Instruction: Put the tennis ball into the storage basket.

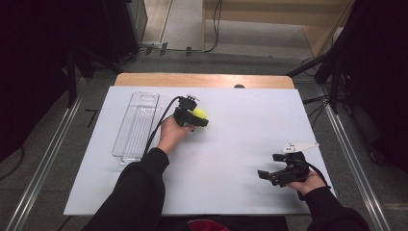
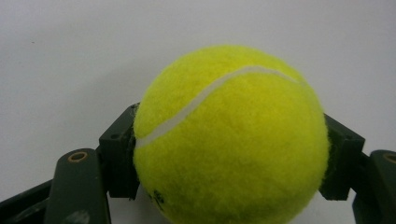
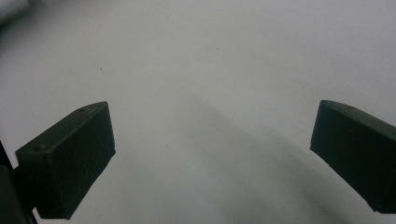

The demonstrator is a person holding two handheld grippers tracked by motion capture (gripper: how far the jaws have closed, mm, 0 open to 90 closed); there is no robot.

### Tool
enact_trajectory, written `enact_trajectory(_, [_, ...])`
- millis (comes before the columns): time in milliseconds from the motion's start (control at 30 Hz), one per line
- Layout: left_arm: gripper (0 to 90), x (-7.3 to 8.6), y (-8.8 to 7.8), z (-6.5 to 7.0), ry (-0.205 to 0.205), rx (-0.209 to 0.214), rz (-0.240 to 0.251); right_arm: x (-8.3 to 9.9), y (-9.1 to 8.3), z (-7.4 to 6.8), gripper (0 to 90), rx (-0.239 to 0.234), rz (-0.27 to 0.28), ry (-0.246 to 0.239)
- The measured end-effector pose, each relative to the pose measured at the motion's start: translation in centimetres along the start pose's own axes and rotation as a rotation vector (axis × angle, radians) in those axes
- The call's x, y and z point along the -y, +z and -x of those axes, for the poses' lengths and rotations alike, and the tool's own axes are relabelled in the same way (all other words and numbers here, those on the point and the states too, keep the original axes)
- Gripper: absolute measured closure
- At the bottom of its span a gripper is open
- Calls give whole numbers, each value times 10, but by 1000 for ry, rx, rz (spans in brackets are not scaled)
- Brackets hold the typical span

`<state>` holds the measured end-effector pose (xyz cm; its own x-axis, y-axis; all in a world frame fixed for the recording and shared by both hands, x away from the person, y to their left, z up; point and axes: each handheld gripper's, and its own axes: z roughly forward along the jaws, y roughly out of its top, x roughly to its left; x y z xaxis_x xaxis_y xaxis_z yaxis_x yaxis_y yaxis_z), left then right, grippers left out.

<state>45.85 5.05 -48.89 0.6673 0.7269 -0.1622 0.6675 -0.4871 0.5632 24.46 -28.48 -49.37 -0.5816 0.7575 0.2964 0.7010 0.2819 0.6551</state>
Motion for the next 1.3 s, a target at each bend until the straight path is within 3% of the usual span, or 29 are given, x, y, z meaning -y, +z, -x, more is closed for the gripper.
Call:
enact_trajectory(500, [267, -6, -17, -1, -4, 16, 21, 0, 0, 0, 0, 0, 3, -6])
enact_trajectory(600, [267, -8, -23, 1, 14, -4, 28, 0, 0, 0, 0, 0, 3, -6])
enact_trajectory(933, [267, -16, -41, 4, 15, 65, 33, 0, 0, 0, 0, 2, -1, -5])
enact_trajectory(1300, [266, -22, -59, 8, 17, 90, 42, 0, 0, 0, 0, 2, -2, -7])
